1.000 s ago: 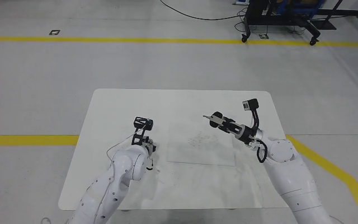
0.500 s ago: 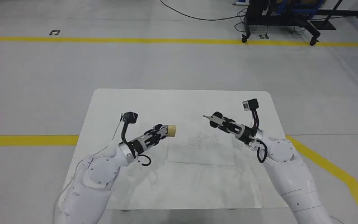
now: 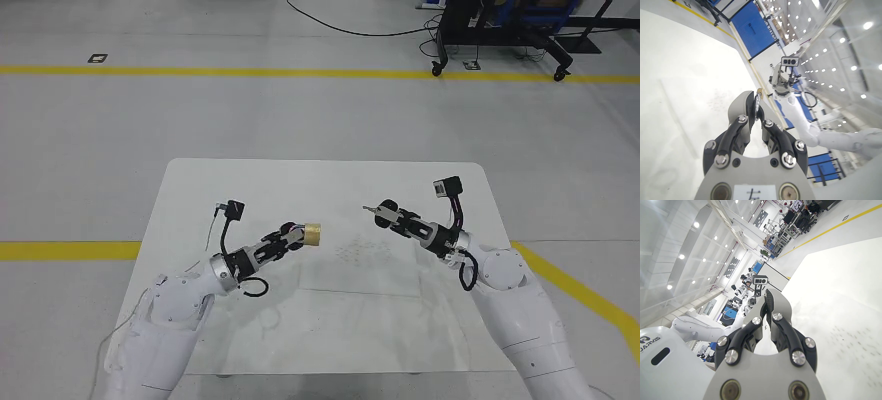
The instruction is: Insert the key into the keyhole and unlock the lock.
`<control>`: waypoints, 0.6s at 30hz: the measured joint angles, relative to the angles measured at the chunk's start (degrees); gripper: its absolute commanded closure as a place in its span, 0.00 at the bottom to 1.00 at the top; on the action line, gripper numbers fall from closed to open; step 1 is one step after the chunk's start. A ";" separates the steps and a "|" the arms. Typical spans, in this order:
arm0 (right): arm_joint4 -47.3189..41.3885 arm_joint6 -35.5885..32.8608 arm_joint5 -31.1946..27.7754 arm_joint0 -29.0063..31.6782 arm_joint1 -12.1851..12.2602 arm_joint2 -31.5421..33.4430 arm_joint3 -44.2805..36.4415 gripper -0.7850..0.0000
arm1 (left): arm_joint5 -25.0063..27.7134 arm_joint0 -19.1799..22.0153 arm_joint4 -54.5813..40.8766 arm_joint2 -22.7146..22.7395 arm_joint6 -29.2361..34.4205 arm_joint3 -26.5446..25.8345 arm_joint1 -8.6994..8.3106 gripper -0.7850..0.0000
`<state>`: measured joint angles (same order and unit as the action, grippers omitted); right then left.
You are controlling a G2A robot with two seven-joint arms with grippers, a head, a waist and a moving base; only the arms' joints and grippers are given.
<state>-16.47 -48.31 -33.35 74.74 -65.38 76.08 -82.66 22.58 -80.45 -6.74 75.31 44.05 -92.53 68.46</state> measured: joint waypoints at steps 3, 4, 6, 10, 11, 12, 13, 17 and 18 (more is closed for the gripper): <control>-4.31 0.66 2.37 -1.27 -0.71 -3.27 1.04 1.00 | 2.17 1.40 -13.26 -1.28 5.77 5.45 0.32 1.00; -5.57 1.39 2.75 -2.16 -1.10 -4.73 1.88 1.00 | 2.43 2.16 -17.56 -1.63 8.47 7.67 0.39 1.00; -6.69 2.50 2.72 -3.58 -1.65 -6.70 3.12 1.00 | 2.70 3.26 -22.41 -2.05 12.40 10.31 0.44 1.00; -8.34 4.64 2.83 -6.57 -2.84 -10.49 5.90 1.00 | 2.25 5.51 -28.79 -2.71 21.27 13.04 0.34 1.00; -7.84 5.31 3.06 -7.31 -3.10 -11.36 6.64 1.00 | 1.93 6.03 -29.60 -2.86 23.13 13.52 0.30 1.00; -7.39 6.10 3.21 -8.05 -3.38 -12.21 7.32 1.00 | 1.68 6.56 -29.90 -2.99 24.80 14.02 0.25 1.00; -7.42 7.07 3.26 -8.90 -3.75 -13.21 7.97 1.00 | 1.50 7.19 -29.67 -3.11 26.42 14.67 0.17 1.00; -8.71 8.59 2.52 -10.58 -4.62 -15.14 9.00 1.00 | 1.41 8.04 -30.07 -3.60 28.94 15.79 0.08 1.00; -8.73 8.56 2.42 -10.85 -4.75 -15.48 9.16 1.00 | 1.44 8.13 -30.49 -3.70 29.44 15.95 0.08 1.00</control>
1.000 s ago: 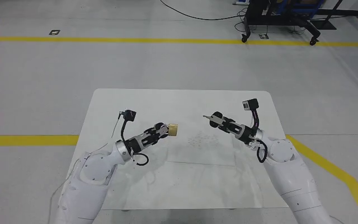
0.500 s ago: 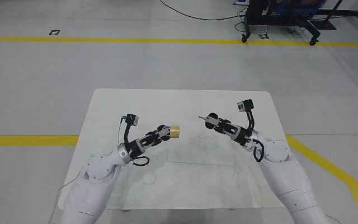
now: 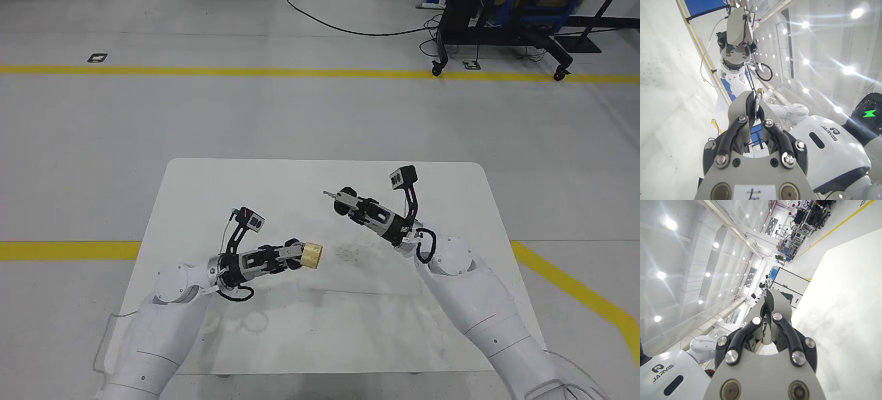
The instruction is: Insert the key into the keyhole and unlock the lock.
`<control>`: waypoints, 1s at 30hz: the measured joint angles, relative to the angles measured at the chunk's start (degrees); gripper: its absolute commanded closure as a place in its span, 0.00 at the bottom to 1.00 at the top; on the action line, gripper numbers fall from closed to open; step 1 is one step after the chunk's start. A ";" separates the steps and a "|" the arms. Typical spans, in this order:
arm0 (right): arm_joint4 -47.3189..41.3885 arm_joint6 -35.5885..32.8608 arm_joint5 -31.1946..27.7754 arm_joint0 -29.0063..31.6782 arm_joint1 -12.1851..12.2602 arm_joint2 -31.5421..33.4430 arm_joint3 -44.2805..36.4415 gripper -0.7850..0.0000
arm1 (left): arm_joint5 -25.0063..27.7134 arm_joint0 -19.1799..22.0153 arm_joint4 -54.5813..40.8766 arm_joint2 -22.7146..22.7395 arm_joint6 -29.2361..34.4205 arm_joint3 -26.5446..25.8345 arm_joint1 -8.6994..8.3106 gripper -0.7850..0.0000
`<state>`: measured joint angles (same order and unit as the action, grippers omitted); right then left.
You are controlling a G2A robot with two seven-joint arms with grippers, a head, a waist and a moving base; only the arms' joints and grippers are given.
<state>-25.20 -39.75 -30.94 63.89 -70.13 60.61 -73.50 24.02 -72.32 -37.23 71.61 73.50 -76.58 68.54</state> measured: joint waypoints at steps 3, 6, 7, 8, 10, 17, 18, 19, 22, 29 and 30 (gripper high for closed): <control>-1.60 -2.23 0.48 -0.54 -0.47 -1.65 -0.18 1.00 | -0.20 0.33 -0.66 0.07 0.11 0.92 -0.06 1.00; -3.59 -5.92 1.08 -1.05 -0.68 -2.61 -0.05 1.00 | -0.59 0.46 -1.47 0.29 -0.52 1.55 -0.10 1.00; -3.93 -7.16 1.28 -1.17 -0.72 -2.85 0.04 1.00 | -0.74 0.47 -1.82 0.40 -0.75 1.80 -0.13 1.00; -4.49 -8.18 1.47 -1.20 -0.76 -3.04 0.04 1.00 | -0.91 0.45 -2.19 0.52 -1.05 2.05 -0.14 1.00; -6.90 -10.93 2.08 -1.19 -0.85 -3.33 0.12 1.00 | -1.45 0.48 -2.62 0.84 -1.90 2.72 -0.19 1.00; -8.82 -17.21 2.21 -1.66 -1.04 -4.22 1.70 1.00 | -2.16 0.30 -3.94 1.94 -3.20 3.72 -0.41 1.00; -8.97 -17.38 2.07 -1.73 -1.06 -4.16 1.90 1.00 | -2.19 0.29 -3.96 1.97 -3.22 3.76 -0.43 1.00; -9.13 -17.12 1.83 -1.85 -1.08 -3.92 2.23 1.00 | -2.18 0.30 -3.90 1.98 -3.20 3.75 -0.46 1.00; -9.33 -14.41 0.76 -2.27 -1.23 -3.05 3.06 1.00 | -2.24 0.64 -1.85 1.40 -2.28 3.29 -0.57 1.00; -9.61 -12.97 0.87 -3.53 -2.38 -5.63 4.40 1.00 | -2.77 1.57 -0.84 -1.16 -0.83 2.75 -0.32 1.00; -10.05 -13.57 1.03 -3.71 -2.57 -6.15 4.63 1.00 | -2.86 1.75 -0.89 -1.41 -0.85 2.96 -0.27 1.00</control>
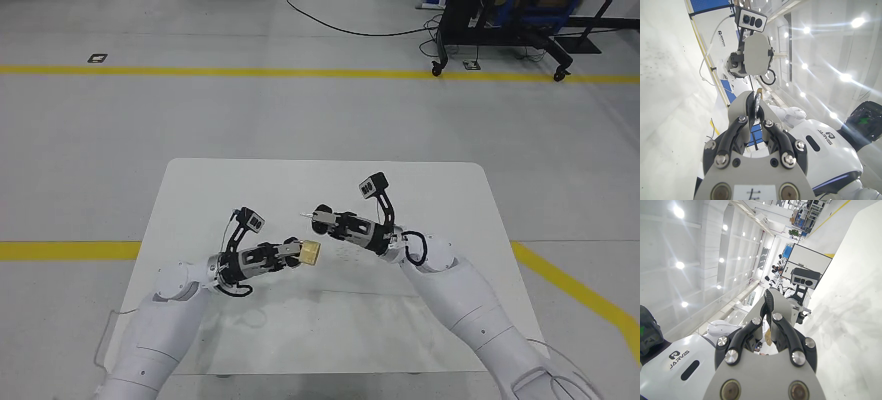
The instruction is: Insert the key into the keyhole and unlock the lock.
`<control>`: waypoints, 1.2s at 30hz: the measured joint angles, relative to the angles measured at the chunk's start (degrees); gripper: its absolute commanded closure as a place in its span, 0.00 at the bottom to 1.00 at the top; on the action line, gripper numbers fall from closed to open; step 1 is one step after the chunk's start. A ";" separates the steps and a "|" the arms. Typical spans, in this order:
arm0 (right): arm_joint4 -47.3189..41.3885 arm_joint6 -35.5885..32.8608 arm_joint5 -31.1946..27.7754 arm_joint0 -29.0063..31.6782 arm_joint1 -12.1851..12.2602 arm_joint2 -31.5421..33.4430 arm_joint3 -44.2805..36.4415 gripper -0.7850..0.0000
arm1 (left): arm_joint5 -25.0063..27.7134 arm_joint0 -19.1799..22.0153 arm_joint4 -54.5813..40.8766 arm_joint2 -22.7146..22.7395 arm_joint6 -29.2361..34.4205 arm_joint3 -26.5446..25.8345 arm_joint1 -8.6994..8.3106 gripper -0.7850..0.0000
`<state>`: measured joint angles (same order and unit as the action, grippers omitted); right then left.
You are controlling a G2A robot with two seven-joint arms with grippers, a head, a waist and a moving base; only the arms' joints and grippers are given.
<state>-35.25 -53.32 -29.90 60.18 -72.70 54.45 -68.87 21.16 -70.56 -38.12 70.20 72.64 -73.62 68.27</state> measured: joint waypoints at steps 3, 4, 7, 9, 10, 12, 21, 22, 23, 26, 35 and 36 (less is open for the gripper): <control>-0.91 -2.71 -0.04 -0.65 -0.37 -1.10 0.80 1.00 | -0.39 0.50 0.07 -0.47 -0.56 0.81 0.07 1.00; -1.06 -3.69 -0.26 -0.81 -0.45 -1.29 1.05 1.00 | -0.60 0.58 -0.20 -0.39 -1.13 1.24 0.07 1.00; -1.94 -5.90 -0.81 -0.74 -0.50 -1.23 1.13 1.00 | -0.95 0.70 -0.99 -0.03 -2.19 1.98 0.05 1.00; -2.61 -7.18 -0.91 -0.49 -0.44 -0.95 1.05 1.00 | -0.82 0.74 -0.84 0.12 -2.54 2.12 0.01 1.00; -3.07 -7.98 -0.78 -0.32 -0.38 -0.70 1.12 1.00 | -0.63 0.75 -0.51 0.23 -3.06 2.23 -0.02 1.00; -3.36 -8.06 -0.71 -0.17 -0.24 0.03 1.57 1.00 | 0.10 0.97 1.87 0.52 -4.78 2.22 -0.23 1.00; -3.30 -7.78 -0.83 -0.16 -0.22 0.24 1.67 1.00 | 0.35 1.14 6.01 0.61 -5.96 2.05 -0.41 1.00; -3.30 -7.78 -0.83 -0.16 -0.22 0.24 1.67 1.00 | -0.60 1.15 7.18 0.39 -7.10 1.77 -0.44 1.00; -3.19 -7.68 -0.75 -0.11 -0.21 0.30 1.68 1.00 | -2.17 1.24 8.60 -0.10 -8.47 1.59 -0.44 1.00; -0.56 -4.81 -0.57 1.02 0.39 2.16 1.26 1.00 | -12.75 3.02 10.91 -1.83 -12.30 0.84 -0.33 1.00; -9.46 -8.65 4.19 9.16 2.84 11.32 -5.63 1.00 | -23.93 8.38 8.96 -4.57 -15.47 0.90 0.56 1.00; -10.10 -8.42 4.13 9.07 2.83 11.20 -5.58 1.00 | -23.91 8.34 8.95 -4.55 -15.44 0.89 0.55 1.00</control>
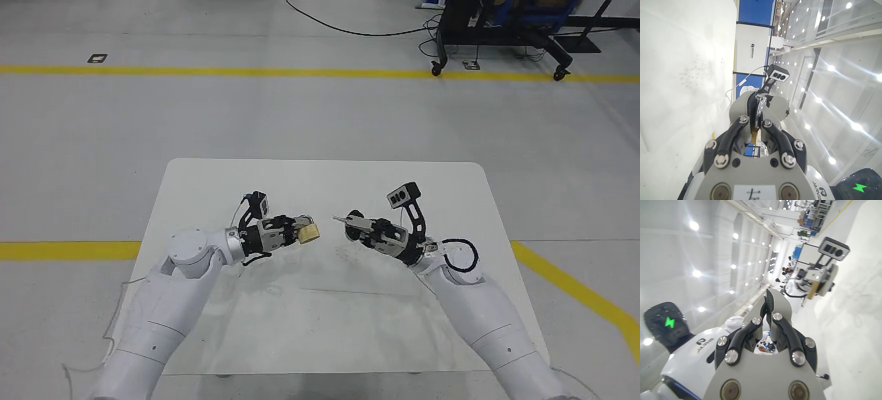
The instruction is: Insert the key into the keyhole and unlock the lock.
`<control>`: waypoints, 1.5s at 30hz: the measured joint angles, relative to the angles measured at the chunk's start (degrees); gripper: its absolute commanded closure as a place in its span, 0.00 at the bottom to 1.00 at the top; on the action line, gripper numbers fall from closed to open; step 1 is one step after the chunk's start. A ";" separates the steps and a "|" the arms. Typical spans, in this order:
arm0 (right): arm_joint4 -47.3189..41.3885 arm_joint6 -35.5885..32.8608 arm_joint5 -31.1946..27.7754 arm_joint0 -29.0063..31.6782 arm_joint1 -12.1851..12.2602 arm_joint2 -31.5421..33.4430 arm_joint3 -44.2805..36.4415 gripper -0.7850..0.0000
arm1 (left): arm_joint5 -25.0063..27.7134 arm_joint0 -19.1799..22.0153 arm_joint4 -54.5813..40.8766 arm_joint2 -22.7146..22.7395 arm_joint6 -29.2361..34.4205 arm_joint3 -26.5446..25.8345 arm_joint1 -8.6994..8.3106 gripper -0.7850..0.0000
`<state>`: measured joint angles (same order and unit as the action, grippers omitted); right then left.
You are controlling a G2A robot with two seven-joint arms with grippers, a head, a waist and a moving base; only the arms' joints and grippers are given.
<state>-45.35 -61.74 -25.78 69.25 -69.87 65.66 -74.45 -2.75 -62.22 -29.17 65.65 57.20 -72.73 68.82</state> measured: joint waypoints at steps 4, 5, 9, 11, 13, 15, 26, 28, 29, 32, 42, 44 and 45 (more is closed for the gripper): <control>0.62 0.27 -0.09 -0.09 -0.01 -0.13 0.07 1.00 | -0.01 -0.05 0.00 0.01 0.01 0.01 0.00 1.00; 0.62 0.26 -0.09 -0.09 -0.01 -0.13 0.07 1.00 | -0.19 -0.19 0.21 -0.07 -0.28 0.06 0.00 1.00; 4.51 3.52 1.34 -0.48 -0.08 -1.08 -1.42 1.00 | -3.01 -0.17 2.09 -0.73 -6.39 -2.15 0.20 1.00; 8.94 6.44 2.89 -0.65 -0.06 -1.54 -2.82 1.00 | -6.16 1.22 3.08 -1.05 -8.92 -3.20 0.29 1.00; 13.26 9.53 4.76 0.02 0.20 -1.15 -4.43 1.00 | -9.29 3.02 4.31 -1.62 -10.65 -3.81 0.42 1.00; 16.64 12.54 6.95 1.37 0.62 -0.05 -6.32 1.00 | -11.14 4.56 4.96 -2.31 -11.53 -3.99 0.62 1.00; 20.24 18.67 26.59 12.93 2.65 6.45 -23.75 1.00 | -12.62 8.78 4.15 -4.96 -12.62 -1.98 1.62 1.00; 19.83 18.82 25.70 12.83 2.64 6.43 -23.38 1.00 | -12.63 8.77 4.16 -4.96 -12.62 -1.98 1.62 1.00; 19.90 18.85 25.58 12.82 2.63 6.42 -23.35 1.00 | -12.63 8.77 4.16 -4.96 -12.62 -1.98 1.62 1.00; 20.00 18.86 25.59 12.83 2.63 6.42 -23.37 1.00 | -12.63 8.77 4.16 -4.96 -12.62 -1.98 1.62 1.00; 24.59 31.58 23.82 13.36 1.79 3.69 -24.18 1.00 | -11.30 8.67 4.35 -4.85 -16.76 -2.73 1.94 1.00; 26.10 36.70 22.76 14.10 1.42 2.56 -24.55 1.00 | -10.70 8.69 3.68 -4.83 -17.42 -2.74 2.09 1.00; 27.19 40.03 22.10 14.62 1.21 2.03 -24.89 1.00 | -10.45 8.67 3.61 -4.89 -17.81 -2.89 2.15 1.00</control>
<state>-18.16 -21.70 -3.68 83.87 -68.66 67.69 -99.34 -13.20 -53.55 -25.56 60.76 39.39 -75.62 70.97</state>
